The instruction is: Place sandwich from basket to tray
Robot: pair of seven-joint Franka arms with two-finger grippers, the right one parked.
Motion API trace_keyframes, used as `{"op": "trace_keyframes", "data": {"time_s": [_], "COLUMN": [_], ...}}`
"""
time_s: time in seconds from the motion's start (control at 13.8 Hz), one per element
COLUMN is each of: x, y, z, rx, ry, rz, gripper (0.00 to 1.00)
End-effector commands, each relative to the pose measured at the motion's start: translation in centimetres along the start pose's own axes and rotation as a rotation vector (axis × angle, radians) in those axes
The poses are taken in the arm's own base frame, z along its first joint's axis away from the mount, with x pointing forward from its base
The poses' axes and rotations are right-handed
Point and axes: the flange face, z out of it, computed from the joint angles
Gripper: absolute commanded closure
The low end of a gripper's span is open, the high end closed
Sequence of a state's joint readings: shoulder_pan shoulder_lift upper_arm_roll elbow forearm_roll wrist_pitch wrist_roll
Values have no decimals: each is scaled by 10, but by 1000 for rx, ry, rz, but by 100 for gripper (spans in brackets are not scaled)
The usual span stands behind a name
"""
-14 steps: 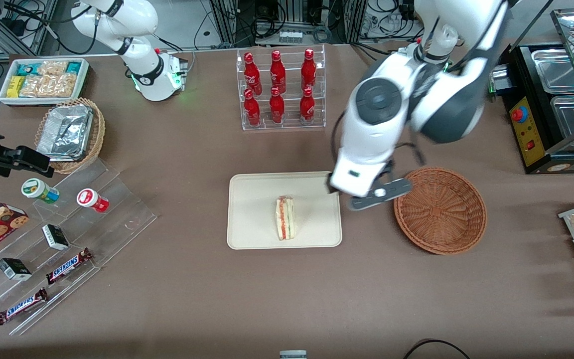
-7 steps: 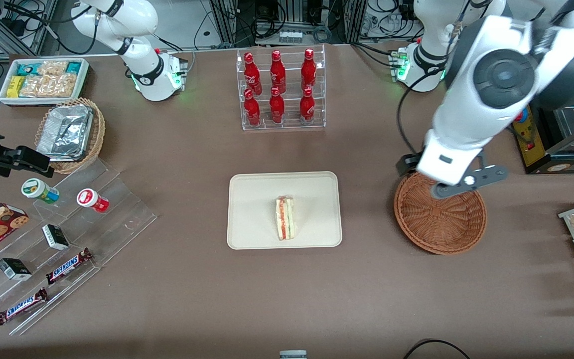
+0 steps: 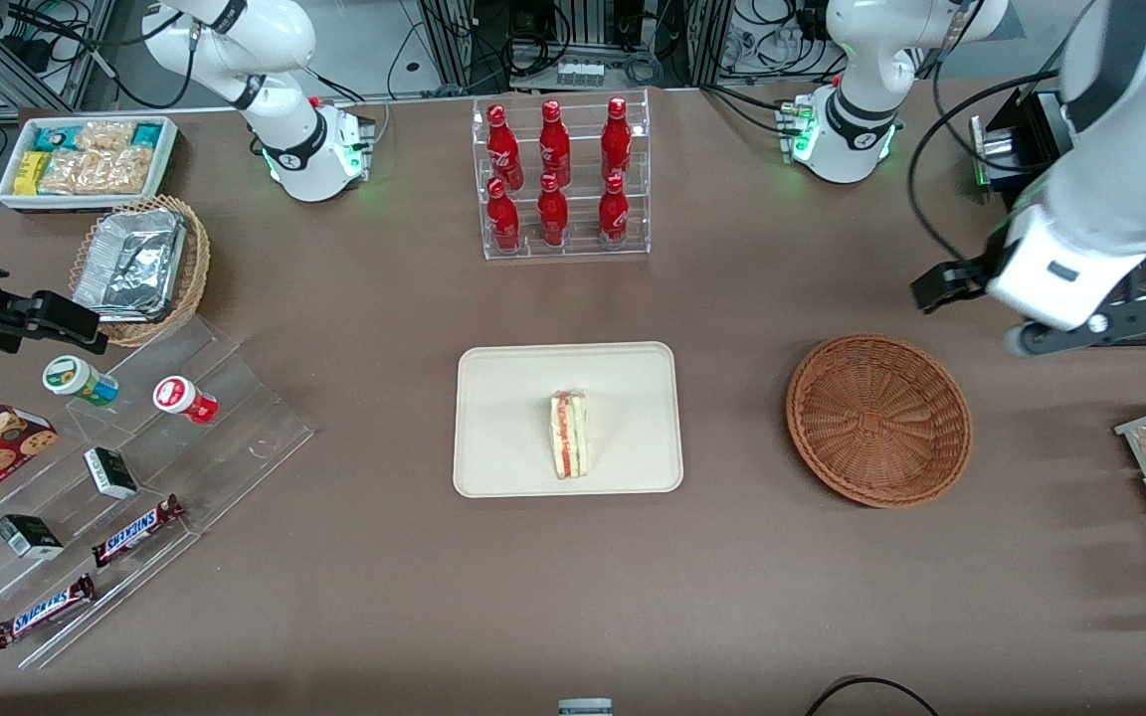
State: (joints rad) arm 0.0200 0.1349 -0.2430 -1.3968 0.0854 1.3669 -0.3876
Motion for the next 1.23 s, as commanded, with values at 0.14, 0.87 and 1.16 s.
{"op": "trace_keyframes", "data": {"time_s": [0.14, 0.87, 1.16], "x": [-27, -33, -26], "y": [-36, -126, -126], "z": [-9, -10, -15], "rx": [-55, -85, -95], "ry": [-12, -12, -2], "rz": [0, 147, 125], "gripper": [1, 1, 1]}}
